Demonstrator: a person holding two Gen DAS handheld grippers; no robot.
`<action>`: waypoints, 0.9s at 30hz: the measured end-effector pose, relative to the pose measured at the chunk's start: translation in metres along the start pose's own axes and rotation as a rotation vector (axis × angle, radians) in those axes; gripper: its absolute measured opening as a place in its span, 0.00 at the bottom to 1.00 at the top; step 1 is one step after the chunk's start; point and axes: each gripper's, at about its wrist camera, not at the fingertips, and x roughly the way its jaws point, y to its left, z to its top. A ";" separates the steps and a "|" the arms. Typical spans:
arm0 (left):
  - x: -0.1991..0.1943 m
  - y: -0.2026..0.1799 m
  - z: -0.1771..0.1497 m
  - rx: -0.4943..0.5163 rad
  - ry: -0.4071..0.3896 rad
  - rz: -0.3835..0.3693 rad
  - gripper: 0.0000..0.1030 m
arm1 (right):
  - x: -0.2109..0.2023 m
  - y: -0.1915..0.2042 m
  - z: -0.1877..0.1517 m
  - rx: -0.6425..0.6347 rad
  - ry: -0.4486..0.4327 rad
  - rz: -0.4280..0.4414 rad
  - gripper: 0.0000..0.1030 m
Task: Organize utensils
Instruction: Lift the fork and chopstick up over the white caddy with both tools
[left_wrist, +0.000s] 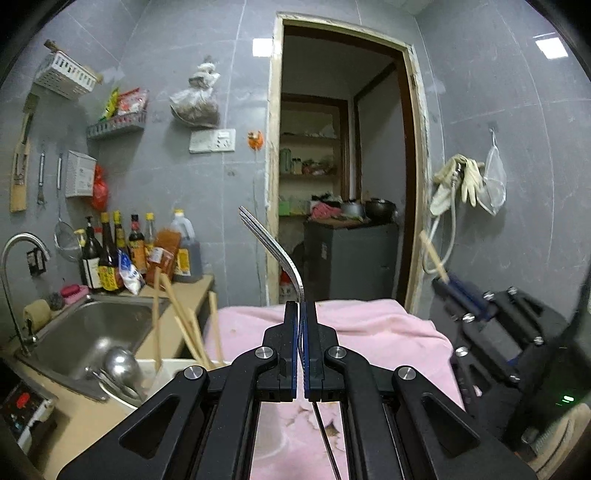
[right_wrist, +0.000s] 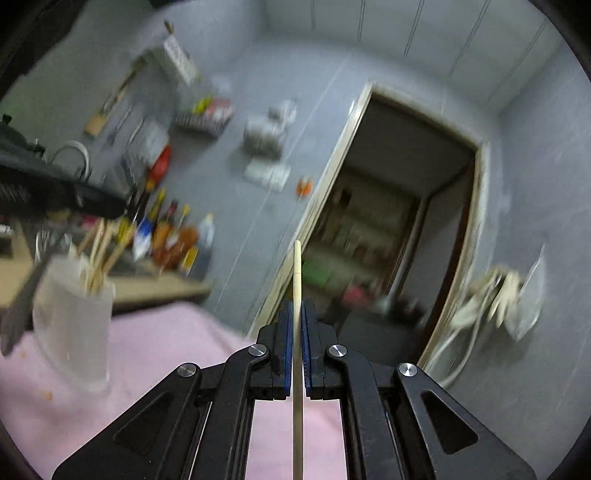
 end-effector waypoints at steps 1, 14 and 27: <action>-0.002 0.005 0.003 -0.003 -0.006 0.005 0.01 | -0.001 0.003 0.006 0.005 -0.026 -0.006 0.02; -0.012 0.093 0.029 -0.045 -0.074 0.177 0.01 | 0.026 0.027 0.080 0.368 -0.171 0.266 0.02; 0.022 0.152 0.019 -0.127 -0.080 0.333 0.01 | 0.085 0.050 0.082 0.651 -0.154 0.521 0.02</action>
